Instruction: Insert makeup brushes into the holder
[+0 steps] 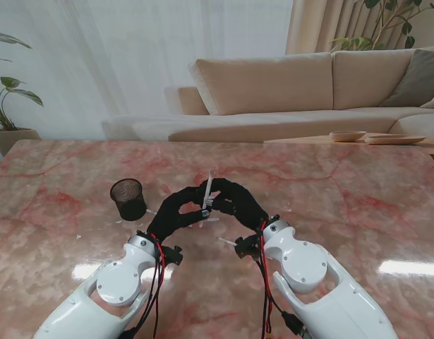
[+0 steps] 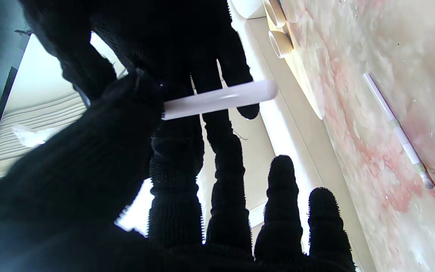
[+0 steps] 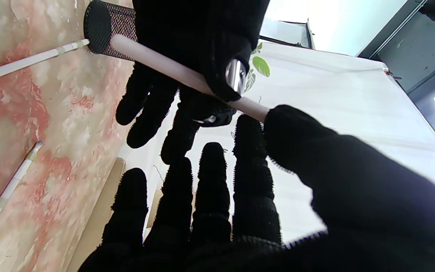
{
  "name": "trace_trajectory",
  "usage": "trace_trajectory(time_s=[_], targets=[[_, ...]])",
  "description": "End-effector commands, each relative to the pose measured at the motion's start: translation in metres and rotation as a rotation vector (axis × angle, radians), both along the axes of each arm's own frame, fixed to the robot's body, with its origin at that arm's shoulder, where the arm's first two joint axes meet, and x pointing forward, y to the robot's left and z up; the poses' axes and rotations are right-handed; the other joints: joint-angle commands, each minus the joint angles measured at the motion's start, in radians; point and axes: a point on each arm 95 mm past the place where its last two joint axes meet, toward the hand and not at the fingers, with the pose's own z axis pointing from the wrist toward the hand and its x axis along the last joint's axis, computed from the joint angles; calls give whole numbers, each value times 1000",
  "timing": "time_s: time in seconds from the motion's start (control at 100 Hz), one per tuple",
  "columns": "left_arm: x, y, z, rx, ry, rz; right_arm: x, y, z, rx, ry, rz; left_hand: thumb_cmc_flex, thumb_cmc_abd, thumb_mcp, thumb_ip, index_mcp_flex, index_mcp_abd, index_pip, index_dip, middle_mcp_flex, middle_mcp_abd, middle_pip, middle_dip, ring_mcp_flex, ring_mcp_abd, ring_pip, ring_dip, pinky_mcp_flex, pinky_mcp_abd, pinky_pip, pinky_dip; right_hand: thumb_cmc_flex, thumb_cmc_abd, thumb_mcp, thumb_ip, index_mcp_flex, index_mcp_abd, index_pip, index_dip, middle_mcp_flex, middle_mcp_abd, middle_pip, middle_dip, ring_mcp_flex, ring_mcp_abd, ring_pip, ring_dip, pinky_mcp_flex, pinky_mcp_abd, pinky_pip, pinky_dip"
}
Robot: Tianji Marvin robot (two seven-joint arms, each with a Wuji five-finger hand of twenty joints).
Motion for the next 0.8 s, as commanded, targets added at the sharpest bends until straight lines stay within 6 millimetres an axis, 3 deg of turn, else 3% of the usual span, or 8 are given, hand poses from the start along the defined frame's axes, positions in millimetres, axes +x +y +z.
trace_trajectory(time_s=[0.0,0.11,0.33,0.79], targets=[[-2,-2,0,-1,1,2,-2,1,-3,1,13,17,9,59,80,11,47,-122,54,44,-13,-77,-17,-5,-17,-61,27,-5,-6,-49,-26,16,-55,11,-37,37,-30,4,-40,-13,-23,-8,-16,-2,-1,-9,25,18,-12,-37,-10,37],[-2,-2,1,-15,4,13,-2,-1,-2,-1,3,37,1,22,124,-6,67,-116,60,14,-2,-81,-13,-3,-14,-58,29,-5,-6,-49,-25,22,-65,24,-89,32,-90,40,-121,-74,-54,-10,-44,-20,-18,-13,12,15,-21,-41,-29,38],[-1,0,2,-20,0,29,-3,-3,-1,-9,-20,70,-23,-34,186,-38,86,-119,97,-56,17,-93,-10,-4,-8,-59,33,-6,-4,-50,-19,23,-88,85,-322,26,-208,93,-205,-150,-131,-8,-92,-59,-57,-19,-11,13,-38,-51,-70,51],[0,29,18,-28,-35,117,-3,-14,-2,-17,-29,25,-34,-33,191,-45,90,-116,110,-87,14,-99,-18,-12,-29,-67,23,-15,-7,-65,-34,17,-114,106,-429,32,-264,105,-232,-173,-174,-6,-147,-115,-80,-18,-47,-4,-56,-52,-122,55]])
